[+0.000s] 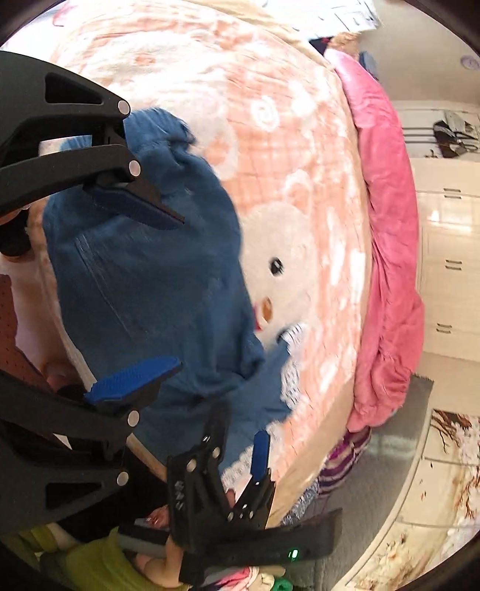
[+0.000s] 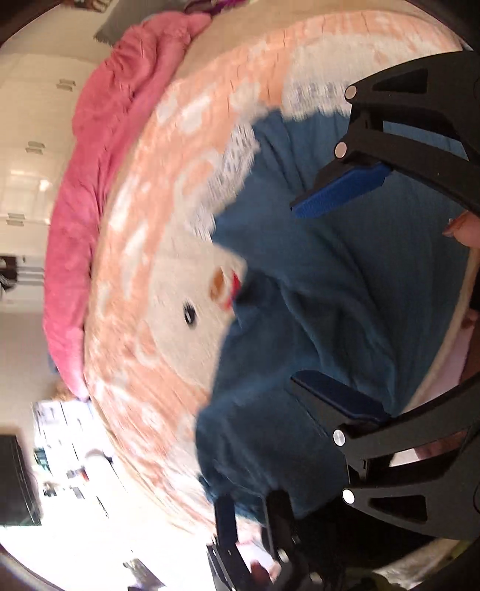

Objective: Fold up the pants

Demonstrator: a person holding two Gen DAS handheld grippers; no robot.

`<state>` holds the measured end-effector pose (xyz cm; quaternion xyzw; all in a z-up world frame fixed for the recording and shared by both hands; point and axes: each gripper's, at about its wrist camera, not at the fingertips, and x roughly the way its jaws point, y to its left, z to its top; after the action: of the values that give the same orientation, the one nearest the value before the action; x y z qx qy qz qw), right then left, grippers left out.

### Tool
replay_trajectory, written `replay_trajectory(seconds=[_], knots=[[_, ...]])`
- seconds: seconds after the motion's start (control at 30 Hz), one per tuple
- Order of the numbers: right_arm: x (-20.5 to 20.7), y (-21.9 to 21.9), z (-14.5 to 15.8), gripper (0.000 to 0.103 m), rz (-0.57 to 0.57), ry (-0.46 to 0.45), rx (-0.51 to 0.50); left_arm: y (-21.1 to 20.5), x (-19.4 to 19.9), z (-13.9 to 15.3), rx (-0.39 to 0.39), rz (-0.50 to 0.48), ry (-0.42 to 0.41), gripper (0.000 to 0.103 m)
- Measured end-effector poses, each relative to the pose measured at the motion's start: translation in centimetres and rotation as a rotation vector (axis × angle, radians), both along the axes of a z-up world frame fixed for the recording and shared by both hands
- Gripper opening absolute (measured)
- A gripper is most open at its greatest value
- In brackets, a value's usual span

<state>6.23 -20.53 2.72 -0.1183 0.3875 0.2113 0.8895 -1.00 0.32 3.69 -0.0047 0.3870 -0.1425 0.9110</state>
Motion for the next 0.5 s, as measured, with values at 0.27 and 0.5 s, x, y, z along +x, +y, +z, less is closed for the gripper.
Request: replay_trajectory(seconds=[0.27, 0.5], knots=[[3.7, -3.6, 1.4, 0.083, -0.135, -0.056, -0.032, -5.0, 2.2, -0.1, -0.028, -0.114, 0.032, 0.07], [6.2, -4.9, 2.0, 0.085, -0.184, -0.079, -0.053, -8.5, 5.2, -2.1, -0.041, -0.171, 0.101, 0.07]])
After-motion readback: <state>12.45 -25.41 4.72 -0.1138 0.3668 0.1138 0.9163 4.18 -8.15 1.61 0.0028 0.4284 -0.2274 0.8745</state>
